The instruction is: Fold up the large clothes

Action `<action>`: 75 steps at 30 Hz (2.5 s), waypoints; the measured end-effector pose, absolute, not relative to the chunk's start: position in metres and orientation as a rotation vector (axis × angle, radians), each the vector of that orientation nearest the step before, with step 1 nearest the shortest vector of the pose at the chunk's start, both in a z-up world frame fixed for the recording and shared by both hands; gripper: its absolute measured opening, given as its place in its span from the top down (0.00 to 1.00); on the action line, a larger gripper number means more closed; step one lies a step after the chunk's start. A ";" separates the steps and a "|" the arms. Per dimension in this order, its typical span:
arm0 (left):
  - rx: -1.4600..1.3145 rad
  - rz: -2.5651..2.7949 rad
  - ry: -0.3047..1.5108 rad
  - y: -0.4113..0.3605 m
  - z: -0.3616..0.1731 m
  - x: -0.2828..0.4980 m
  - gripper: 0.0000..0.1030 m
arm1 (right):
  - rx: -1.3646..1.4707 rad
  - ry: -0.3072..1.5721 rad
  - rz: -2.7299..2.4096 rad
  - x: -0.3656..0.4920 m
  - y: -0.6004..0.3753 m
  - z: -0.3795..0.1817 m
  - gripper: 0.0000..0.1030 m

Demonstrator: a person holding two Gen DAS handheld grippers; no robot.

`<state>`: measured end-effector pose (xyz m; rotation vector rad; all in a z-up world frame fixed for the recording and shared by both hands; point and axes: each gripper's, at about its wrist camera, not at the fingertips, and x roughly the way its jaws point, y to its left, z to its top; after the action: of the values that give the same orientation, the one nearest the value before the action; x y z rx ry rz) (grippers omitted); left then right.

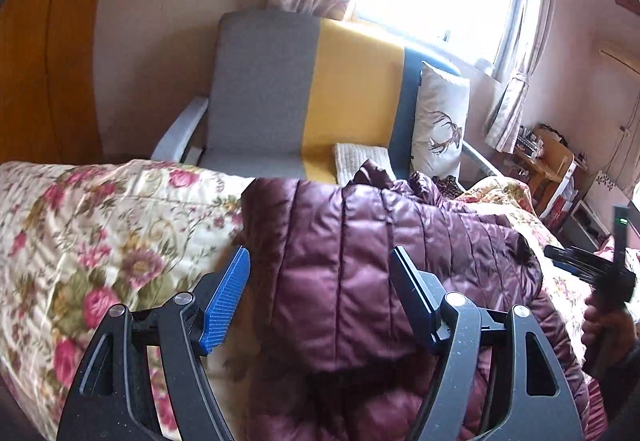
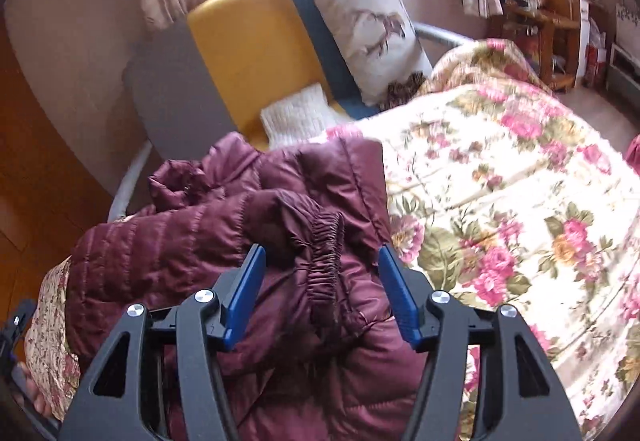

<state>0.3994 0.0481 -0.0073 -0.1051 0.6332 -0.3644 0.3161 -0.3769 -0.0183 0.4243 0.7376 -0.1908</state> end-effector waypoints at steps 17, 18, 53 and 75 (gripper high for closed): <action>-0.012 -0.407 0.792 0.008 -0.091 0.497 0.32 | 0.292 0.811 -0.063 0.404 -0.336 -0.075 0.41; -0.003 -0.405 0.784 0.007 -0.096 0.495 0.32 | 0.294 0.809 -0.048 0.404 -0.339 -0.078 0.40; -0.058 -0.337 0.799 0.000 -0.093 0.528 0.32 | 0.188 0.832 0.007 0.443 -0.319 -0.068 0.29; -0.080 -0.167 0.648 0.032 -0.016 0.378 0.17 | 0.234 0.778 -0.017 0.348 -0.298 -0.028 0.07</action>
<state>0.3784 0.0317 -0.0157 -0.0798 0.6484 -0.1674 0.3483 -0.2984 -0.0276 0.2344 0.7779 -0.0171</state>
